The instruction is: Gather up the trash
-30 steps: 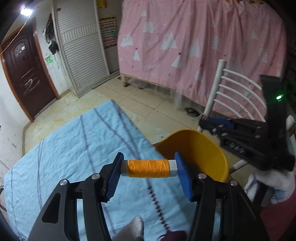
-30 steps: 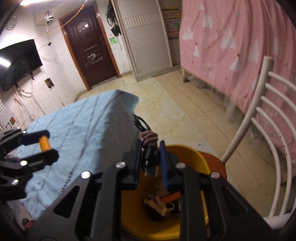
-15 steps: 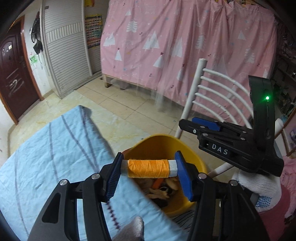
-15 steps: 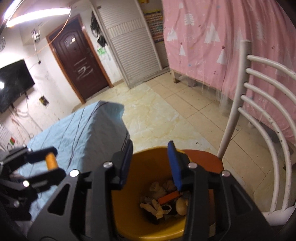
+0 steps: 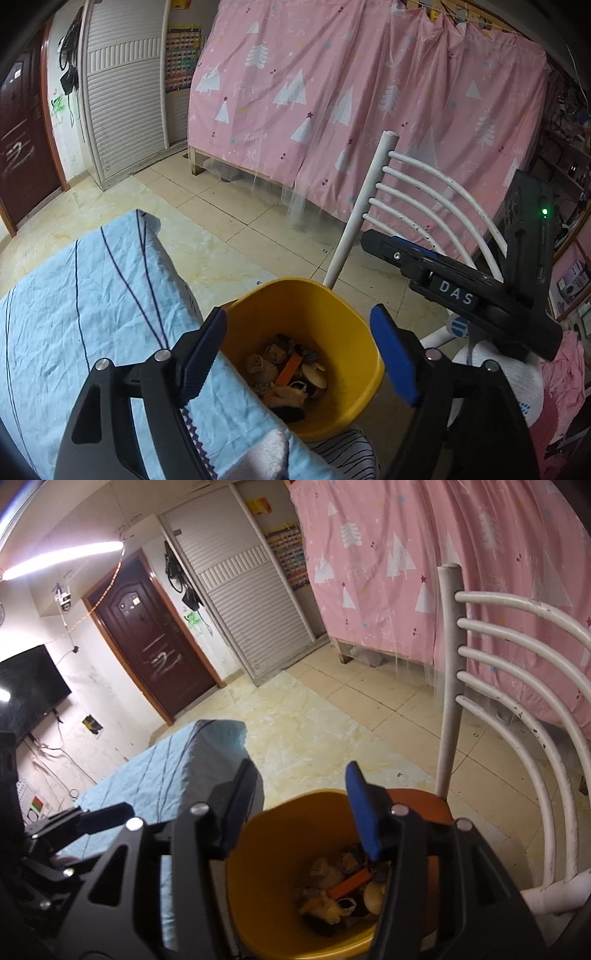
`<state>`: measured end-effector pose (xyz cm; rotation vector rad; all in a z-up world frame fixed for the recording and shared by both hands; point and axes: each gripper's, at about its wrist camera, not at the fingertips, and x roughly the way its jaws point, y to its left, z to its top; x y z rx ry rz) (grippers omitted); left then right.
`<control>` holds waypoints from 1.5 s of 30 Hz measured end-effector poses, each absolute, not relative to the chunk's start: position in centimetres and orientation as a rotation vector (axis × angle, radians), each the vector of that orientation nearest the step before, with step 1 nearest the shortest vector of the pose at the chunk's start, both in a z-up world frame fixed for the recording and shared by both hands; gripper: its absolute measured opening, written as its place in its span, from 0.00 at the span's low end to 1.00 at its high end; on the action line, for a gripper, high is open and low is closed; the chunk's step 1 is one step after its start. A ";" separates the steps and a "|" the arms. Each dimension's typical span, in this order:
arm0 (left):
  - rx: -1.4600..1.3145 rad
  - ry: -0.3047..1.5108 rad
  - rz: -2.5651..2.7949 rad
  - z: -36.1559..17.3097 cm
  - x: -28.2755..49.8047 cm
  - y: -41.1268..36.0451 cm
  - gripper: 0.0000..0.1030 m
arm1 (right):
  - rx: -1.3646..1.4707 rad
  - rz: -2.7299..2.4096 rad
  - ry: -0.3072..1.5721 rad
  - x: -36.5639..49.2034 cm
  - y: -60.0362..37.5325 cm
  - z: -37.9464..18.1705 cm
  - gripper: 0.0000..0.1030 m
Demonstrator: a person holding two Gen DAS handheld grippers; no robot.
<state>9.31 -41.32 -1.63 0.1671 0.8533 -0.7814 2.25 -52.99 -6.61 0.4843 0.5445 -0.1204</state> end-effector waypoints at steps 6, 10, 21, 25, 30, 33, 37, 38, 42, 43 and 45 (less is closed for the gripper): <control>0.140 0.831 -0.764 -1.3 9.2 -38.9 0.69 | 0.471 -0.111 0.531 2.2 -51.6 -6.2 0.79; 0.116 0.800 -0.737 -1.0 9.1 -36.8 0.70 | 0.455 -0.107 0.512 2.2 -50.4 -5.7 0.89; 0.051 0.665 -0.496 0.3 9.2 -27.8 0.77 | 0.383 -0.023 0.418 2.9 -44.3 -3.4 0.94; 0.019 0.642 -0.410 0.6 9.4 -24.0 0.77 | 0.351 0.025 0.402 3.5 -41.2 -2.9 0.94; -0.008 0.619 -0.336 0.8 9.0 -19.9 0.78 | 0.297 0.095 0.402 4.2 -36.7 -2.7 0.94; -0.014 0.604 -0.290 0.7 8.5 -17.6 0.78 | 0.272 0.133 0.417 4.4 -34.1 -2.7 0.94; -0.028 0.594 -0.236 0.3 7.8 -14.4 0.78 | 0.236 0.180 0.438 4.9 -30.7 -2.8 0.94; -0.035 0.593 -0.222 0.2 7.6 -13.4 0.78 | 0.229 0.192 0.445 5.0 -30.0 -2.9 0.94; -0.063 0.592 -0.172 -0.2 7.1 -10.1 0.79 | 0.194 0.221 0.467 5.4 -27.5 -3.3 0.94; -0.070 0.592 -0.164 -0.3 7.1 -9.4 0.79 | 0.186 0.226 0.473 5.5 -27.0 -3.4 0.94; -0.083 0.593 -0.143 -0.7 7.0 -8.0 0.79 | 0.166 0.234 0.481 5.6 -25.9 -3.6 0.94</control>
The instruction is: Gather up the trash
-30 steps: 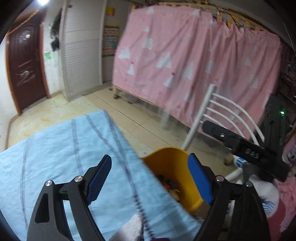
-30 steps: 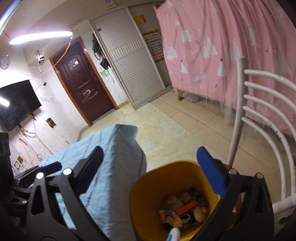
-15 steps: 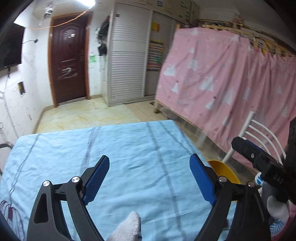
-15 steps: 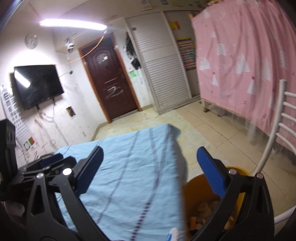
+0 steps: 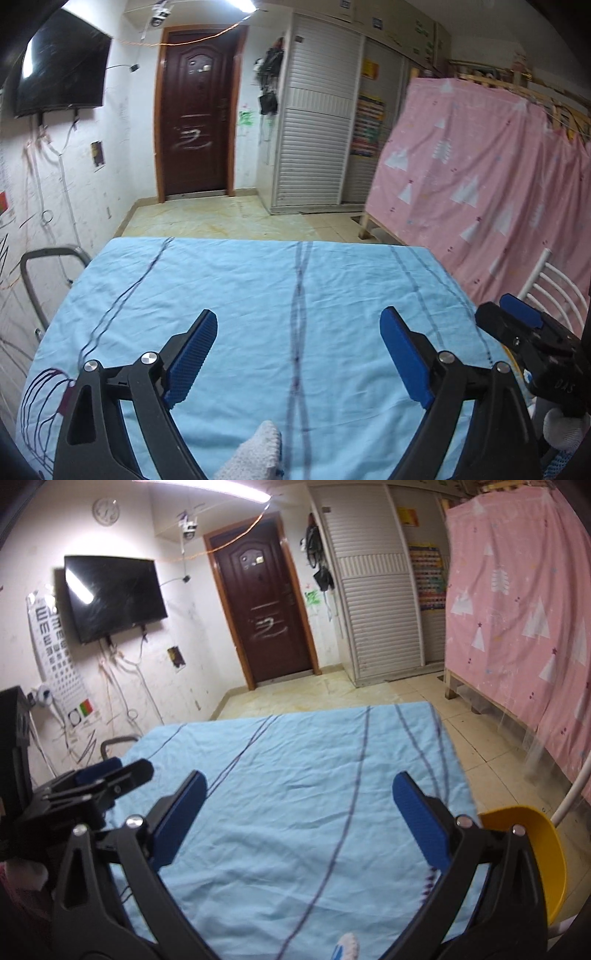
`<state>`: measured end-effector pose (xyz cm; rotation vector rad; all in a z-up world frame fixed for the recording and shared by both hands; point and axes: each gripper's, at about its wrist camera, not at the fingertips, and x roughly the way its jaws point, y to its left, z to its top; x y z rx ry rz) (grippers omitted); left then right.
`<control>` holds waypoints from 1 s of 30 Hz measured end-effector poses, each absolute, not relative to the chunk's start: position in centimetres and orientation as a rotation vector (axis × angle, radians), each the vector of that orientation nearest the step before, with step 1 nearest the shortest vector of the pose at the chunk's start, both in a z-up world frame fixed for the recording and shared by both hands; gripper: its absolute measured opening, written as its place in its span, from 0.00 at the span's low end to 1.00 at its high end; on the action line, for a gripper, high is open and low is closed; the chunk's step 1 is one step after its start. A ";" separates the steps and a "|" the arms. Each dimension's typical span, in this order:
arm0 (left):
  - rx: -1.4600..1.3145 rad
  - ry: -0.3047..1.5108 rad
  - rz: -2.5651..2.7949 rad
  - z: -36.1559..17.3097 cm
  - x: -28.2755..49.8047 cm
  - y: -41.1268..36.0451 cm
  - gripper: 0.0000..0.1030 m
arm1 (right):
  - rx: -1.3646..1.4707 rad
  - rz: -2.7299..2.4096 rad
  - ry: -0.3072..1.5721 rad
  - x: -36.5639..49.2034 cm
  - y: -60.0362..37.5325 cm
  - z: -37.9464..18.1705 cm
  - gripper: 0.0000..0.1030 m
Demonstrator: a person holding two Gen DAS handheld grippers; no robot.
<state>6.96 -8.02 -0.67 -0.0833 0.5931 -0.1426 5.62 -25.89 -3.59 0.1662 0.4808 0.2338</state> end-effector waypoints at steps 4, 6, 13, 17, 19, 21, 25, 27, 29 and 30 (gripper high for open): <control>-0.103 0.595 -0.107 -1.2 6.9 -5.8 0.79 | 0.146 0.248 0.496 6.0 -24.6 -3.8 0.94; -0.114 0.597 -0.093 -1.5 7.0 -5.0 0.79 | 0.137 0.251 0.501 6.3 -24.1 -3.9 0.94; -0.129 0.604 -0.067 -2.3 7.1 -3.6 0.79 | 0.113 0.243 0.512 6.5 -23.2 -4.2 0.94; -0.132 0.605 -0.066 -2.5 7.1 -3.4 0.79 | 0.121 0.244 0.514 6.5 -23.2 -4.3 0.94; -0.132 0.606 -0.063 -2.6 7.1 -3.5 0.79 | 0.122 0.246 0.512 6.4 -23.2 -4.3 0.94; -0.134 0.608 -0.060 -2.7 7.2 -3.4 0.79 | 0.121 0.250 0.510 6.4 -23.2 -4.3 0.94; -0.134 0.612 -0.060 -2.8 7.2 -3.4 0.79 | 0.126 0.256 0.512 6.4 -23.3 -4.4 0.94; -0.135 0.612 -0.060 -2.8 7.2 -3.4 0.79 | 0.125 0.256 0.512 6.4 -23.2 -4.3 0.94; -0.139 0.613 -0.057 -2.8 7.2 -3.4 0.79 | 0.124 0.256 0.512 6.4 -23.2 -4.3 0.94; -0.141 0.613 -0.055 -2.8 7.2 -3.4 0.79 | 0.125 0.255 0.512 6.4 -23.2 -4.3 0.94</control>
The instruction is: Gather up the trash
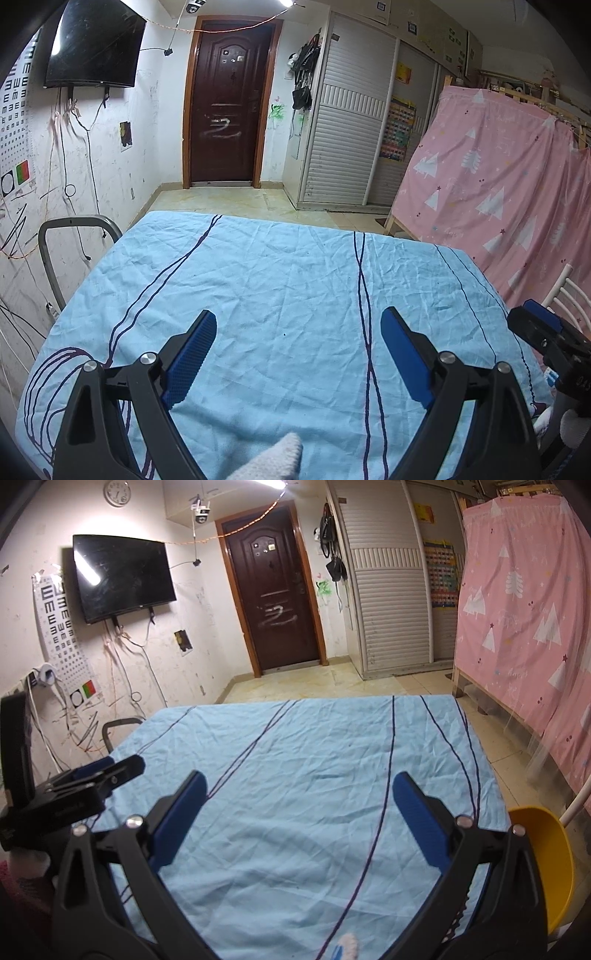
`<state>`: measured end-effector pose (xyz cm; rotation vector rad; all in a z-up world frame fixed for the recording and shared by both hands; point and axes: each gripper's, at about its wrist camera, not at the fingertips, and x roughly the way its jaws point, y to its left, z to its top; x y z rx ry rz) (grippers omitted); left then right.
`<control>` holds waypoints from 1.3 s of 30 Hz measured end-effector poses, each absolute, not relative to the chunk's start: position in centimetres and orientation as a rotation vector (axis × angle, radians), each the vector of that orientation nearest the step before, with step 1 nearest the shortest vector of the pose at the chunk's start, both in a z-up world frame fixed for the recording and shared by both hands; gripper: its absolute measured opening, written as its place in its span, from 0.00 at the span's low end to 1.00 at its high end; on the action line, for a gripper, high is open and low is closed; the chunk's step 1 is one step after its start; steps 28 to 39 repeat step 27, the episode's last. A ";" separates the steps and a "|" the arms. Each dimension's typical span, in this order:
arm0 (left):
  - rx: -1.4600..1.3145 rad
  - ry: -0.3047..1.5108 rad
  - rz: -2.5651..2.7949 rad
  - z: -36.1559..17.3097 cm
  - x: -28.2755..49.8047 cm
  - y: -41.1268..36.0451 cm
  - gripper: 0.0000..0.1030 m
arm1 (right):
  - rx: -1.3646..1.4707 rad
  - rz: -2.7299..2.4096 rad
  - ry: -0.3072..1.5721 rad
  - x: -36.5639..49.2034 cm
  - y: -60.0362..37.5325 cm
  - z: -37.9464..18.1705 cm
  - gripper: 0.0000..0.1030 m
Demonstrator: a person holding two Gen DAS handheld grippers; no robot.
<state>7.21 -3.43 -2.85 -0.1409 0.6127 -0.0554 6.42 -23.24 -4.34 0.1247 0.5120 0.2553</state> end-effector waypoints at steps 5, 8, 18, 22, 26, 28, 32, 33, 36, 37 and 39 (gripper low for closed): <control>-0.147 0.614 -0.053 -3.0 7.2 -3.4 0.79 | 0.128 0.255 0.514 6.4 -23.3 -4.4 0.94; -0.150 0.612 -0.050 -3.0 7.1 -3.4 0.79 | 0.126 0.256 0.513 6.4 -23.3 -4.4 0.94; -0.149 0.609 -0.043 -3.0 7.2 -3.4 0.79 | 0.127 0.256 0.514 6.5 -23.3 -4.3 0.94; -0.151 0.612 -0.044 -3.1 7.2 -3.4 0.79 | 0.127 0.256 0.515 6.5 -23.3 -4.3 0.94; -0.151 0.614 -0.045 -3.1 7.3 -3.3 0.79 | 0.127 0.256 0.515 6.5 -23.3 -4.3 0.94; -0.150 0.613 -0.045 -3.1 7.3 -3.4 0.79 | 0.127 0.256 0.516 6.5 -23.4 -4.4 0.94; -0.150 0.613 -0.045 -3.1 7.3 -3.4 0.79 | 0.127 0.256 0.516 6.5 -23.4 -4.4 0.94; -0.150 0.613 -0.045 -3.1 7.3 -3.4 0.79 | 0.127 0.256 0.516 6.5 -23.4 -4.4 0.94; -0.150 0.613 -0.045 -3.1 7.3 -3.4 0.79 | 0.127 0.256 0.516 6.5 -23.4 -4.4 0.94; -0.150 0.613 -0.045 -3.1 7.3 -3.4 0.79 | 0.127 0.256 0.516 6.5 -23.4 -4.4 0.94; -0.150 0.613 -0.045 -3.1 7.3 -3.4 0.79 | 0.127 0.256 0.516 6.5 -23.4 -4.4 0.94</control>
